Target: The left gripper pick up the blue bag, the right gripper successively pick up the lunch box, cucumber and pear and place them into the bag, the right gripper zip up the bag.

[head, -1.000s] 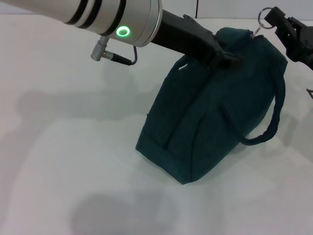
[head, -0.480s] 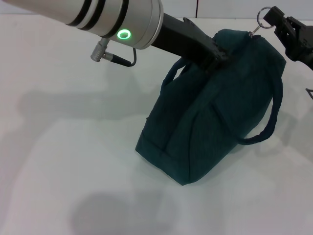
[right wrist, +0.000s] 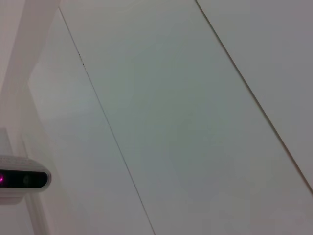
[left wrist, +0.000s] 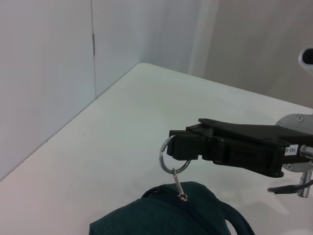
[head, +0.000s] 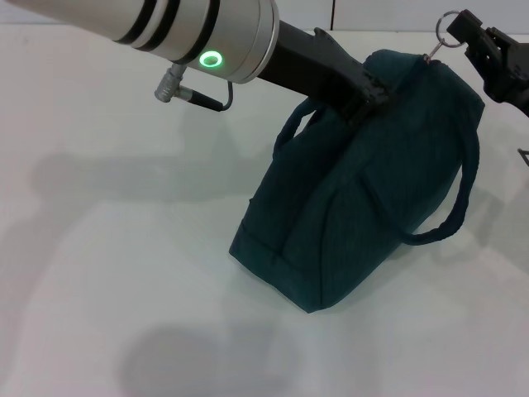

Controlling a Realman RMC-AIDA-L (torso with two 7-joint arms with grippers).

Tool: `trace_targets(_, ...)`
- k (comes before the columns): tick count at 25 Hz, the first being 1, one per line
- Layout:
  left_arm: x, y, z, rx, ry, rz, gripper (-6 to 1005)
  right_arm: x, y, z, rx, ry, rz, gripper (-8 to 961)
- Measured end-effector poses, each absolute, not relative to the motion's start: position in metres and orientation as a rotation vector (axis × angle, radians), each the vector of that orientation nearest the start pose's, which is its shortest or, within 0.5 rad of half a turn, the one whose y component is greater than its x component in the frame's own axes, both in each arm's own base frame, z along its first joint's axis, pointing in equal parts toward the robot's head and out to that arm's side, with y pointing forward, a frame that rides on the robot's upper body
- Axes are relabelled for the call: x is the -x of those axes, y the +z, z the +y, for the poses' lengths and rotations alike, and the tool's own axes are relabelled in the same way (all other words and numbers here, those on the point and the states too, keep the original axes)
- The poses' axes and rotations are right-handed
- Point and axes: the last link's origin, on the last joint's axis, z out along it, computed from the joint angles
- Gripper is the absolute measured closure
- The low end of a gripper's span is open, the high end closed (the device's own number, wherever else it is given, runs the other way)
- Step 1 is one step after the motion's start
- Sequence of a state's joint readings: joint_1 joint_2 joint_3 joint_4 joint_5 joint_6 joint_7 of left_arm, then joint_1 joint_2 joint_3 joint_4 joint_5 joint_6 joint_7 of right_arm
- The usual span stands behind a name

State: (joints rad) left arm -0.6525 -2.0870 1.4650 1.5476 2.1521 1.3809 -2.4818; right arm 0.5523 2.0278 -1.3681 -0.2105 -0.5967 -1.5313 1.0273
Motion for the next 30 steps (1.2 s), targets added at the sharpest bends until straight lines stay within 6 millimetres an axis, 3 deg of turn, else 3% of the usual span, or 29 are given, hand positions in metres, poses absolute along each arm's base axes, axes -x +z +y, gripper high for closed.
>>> trace_targets(8,0.048,-0.006,0.348,2.855,-0.215,-0.467,943,-0.234,0.005,0.346,2.067,1.478,0.646,915)
trace_targets(16,0.044,-0.001,0.345,2.873,-0.294,-0.466,954,-0.266,0.011,0.349,1.919,1.377,0.787,914)
trace_targets(21,0.042,0.007,0.344,2.877,-0.369,-0.461,961,-0.286,0.003,0.354,1.876,1.257,0.936,914)
trace_targets(30,0.045,0.011,0.344,2.872,-0.428,-0.465,973,-0.298,-0.006,0.356,1.847,1.178,1.031,913)
